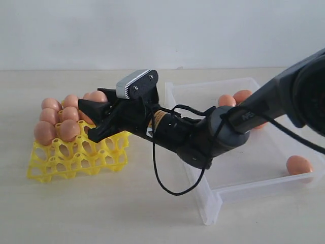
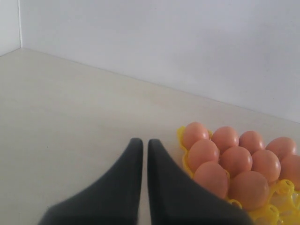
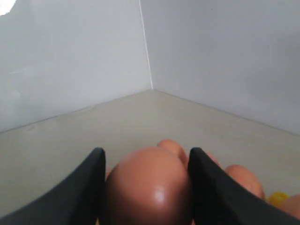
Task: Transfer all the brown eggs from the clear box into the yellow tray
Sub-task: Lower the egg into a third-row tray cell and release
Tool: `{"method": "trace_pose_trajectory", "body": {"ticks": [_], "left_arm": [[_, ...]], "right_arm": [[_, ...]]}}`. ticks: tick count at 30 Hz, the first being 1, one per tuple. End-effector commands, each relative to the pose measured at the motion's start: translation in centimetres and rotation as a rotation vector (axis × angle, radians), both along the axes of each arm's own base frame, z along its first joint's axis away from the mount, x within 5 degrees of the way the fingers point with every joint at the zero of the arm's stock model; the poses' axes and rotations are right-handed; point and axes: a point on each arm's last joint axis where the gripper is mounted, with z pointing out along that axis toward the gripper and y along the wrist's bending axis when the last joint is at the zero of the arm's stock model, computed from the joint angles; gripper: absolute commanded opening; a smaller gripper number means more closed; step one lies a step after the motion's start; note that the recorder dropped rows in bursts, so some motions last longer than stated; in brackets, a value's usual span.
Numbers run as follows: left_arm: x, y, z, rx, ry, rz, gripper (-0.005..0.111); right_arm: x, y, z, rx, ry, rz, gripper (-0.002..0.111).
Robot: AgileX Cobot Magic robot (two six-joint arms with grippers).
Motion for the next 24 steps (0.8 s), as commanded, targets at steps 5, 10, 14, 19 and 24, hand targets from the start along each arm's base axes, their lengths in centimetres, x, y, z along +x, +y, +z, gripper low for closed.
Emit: {"method": "trace_pose_trajectory", "body": {"ticks": [5,10,14,19,24], "left_arm": [[-0.1,-0.1,0.0,-0.002,-0.001,-0.005,0.004],[-0.1,-0.1,0.0,-0.002,-0.003,-0.005,0.004],[-0.1,-0.1,0.0,-0.002,-0.003,-0.005,0.004],[-0.1,-0.1,0.0,-0.002,-0.003,-0.005,0.004],[-0.1,-0.1,0.0,-0.002,-0.003,-0.005,0.004]], "right_arm": [[2.3,1.9,-1.3,0.055,0.02,0.063,0.0],[2.9,2.1,-2.9,0.01,0.075,0.046,0.0],[3.0,2.1,-2.9,-0.006,0.077,0.04,0.0],[3.2,2.3,-3.6,-0.026,0.101,0.042,0.0],[3.1,2.2,-4.7,-0.04,0.124,0.037,0.0]]}}
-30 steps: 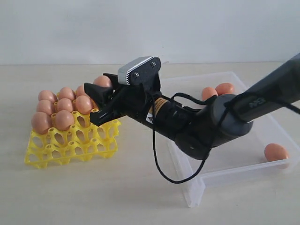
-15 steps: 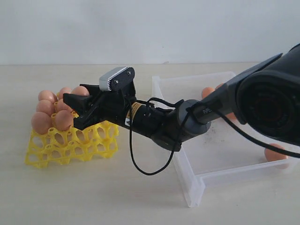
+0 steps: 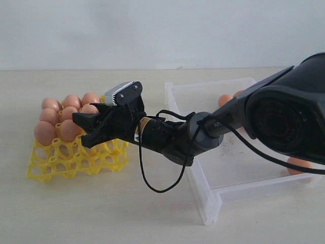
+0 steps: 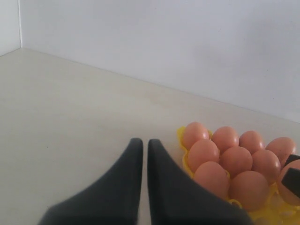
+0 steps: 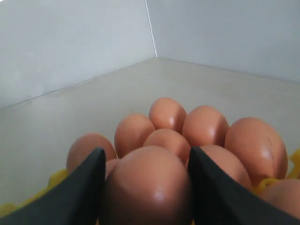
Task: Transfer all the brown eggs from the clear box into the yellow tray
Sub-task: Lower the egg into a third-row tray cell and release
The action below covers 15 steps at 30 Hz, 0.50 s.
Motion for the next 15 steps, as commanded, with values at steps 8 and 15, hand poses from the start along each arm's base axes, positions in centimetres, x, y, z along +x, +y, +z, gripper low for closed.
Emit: {"method": "trace_pose_trajectory", "body": {"ticks": [8,15], "left_arm": [[-0.1,-0.07,-0.01,-0.002,-0.003,-0.005,0.004],[-0.1,-0.07,-0.01,-0.002,-0.003,-0.005,0.004]], "right_arm": [[0.1,-0.1,-1.07,-0.026,0.03,-0.01,0.0],[0.1,-0.1,-1.08,-0.021,0.039,-0.011,0.0]]}}
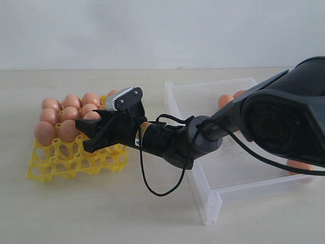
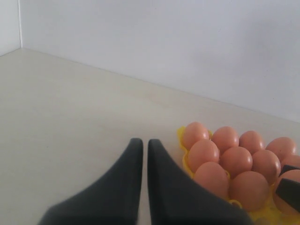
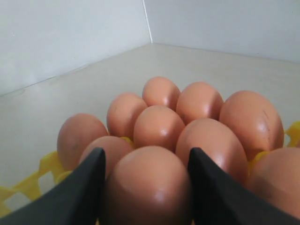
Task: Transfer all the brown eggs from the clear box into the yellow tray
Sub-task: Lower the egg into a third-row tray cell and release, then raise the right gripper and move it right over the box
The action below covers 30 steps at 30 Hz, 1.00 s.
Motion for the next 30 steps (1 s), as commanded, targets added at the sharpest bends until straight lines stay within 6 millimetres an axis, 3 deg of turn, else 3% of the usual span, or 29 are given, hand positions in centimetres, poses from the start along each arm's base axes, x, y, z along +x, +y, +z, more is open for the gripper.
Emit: {"method": "trace_pose_trajectory", "body": {"ticks": [1,6,14,22,30], "left_arm": [[-0.1,-0.1,0.0,-0.002,-0.003,-0.005,0.004],[-0.1,-0.1,0.0,-0.002,-0.003,-0.005,0.004],[-0.1,-0.1,0.0,-0.002,-0.003,-0.005,0.004],[-0.1,-0.1,0.0,-0.002,-0.003,-0.005,0.004],[-0.1,-0.1,0.0,0.003,-0.002,-0.006,0.004]], "right_arm": [[0.1,0.0,0.1,0.006,0.003,-0.004,0.0],[0.1,0.0,0.1,0.011,0.011,-0.005,0.007],[0.2,-0.1,-0.1,0.01,0.045,-0.012,0.055],[0.3,0.0,1.4,0.037,0.033,-0.012,0.057],[0.0,0.2,6.8,-0.026,-0.054,0.042,0.057]]}}
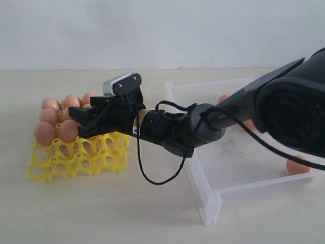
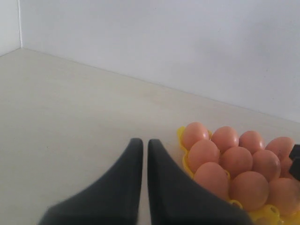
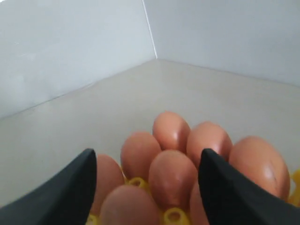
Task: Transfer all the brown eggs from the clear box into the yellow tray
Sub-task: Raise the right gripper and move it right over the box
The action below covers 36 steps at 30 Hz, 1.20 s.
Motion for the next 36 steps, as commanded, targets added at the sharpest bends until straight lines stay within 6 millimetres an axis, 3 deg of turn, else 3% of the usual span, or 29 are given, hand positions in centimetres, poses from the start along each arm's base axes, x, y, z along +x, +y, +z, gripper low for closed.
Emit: {"method": "trace_pose_trajectory", "body": {"ticks": [1,3,5,7,9,12,15,21,27,30,36], "left_arm": [[-0.1,-0.1,0.0,0.003,-0.002,-0.006,0.004],[-0.1,-0.1,0.0,0.003,-0.002,-0.006,0.004],[-0.1,-0.1,0.0,0.003,-0.002,-0.006,0.004],[-0.1,-0.1,0.0,0.004,-0.006,-0.005,0.004],[-0.1,-0.1,0.0,0.004,-0.009,-0.005,0.004],[-0.1,-0.1,0.0,0.004,-0.009,-0.005,0.004],[-0.1,-0.1,0.0,0.004,-0.009,-0.005,0.004],[-0.1,-0.1,0.0,0.004,-0.006,-0.005,0.004],[-0.1,-0.1,0.0,0.004,-0.006,-0.005,0.004],[-0.1,-0.1,0.0,0.004,-0.006,-0.005,0.004],[-0.1,-0.1,0.0,0.004,-0.006,-0.005,0.004]], "right_arm": [[-0.2,-0.1,4.0,-0.098,-0.043,0.031,0.057],[-0.3,-0.4,5.1,-0.215,-0.022,0.019,0.055],[-0.5,-0.9,5.9,-0.338,0.008,0.001,0.045],[-0.8,-1.5,6.6,-0.456,0.018,0.004,0.027],[-1.1,-2.0,7.3,-0.547,0.041,0.005,0.001],[-1.8,-2.8,8.6,-0.611,0.081,0.008,0.0],[-2.3,-3.9,10.1,-0.553,0.15,-0.012,0.0],[-2.7,-8.7,12.1,-0.508,0.202,-0.115,0.0],[-2.7,-15.9,11.4,-0.567,0.268,-0.45,0.0],[-3.3,-18.6,10.8,-0.651,0.265,-0.626,0.0],[-4.9,-21.9,9.7,-0.912,0.244,-0.839,0.0]]}}
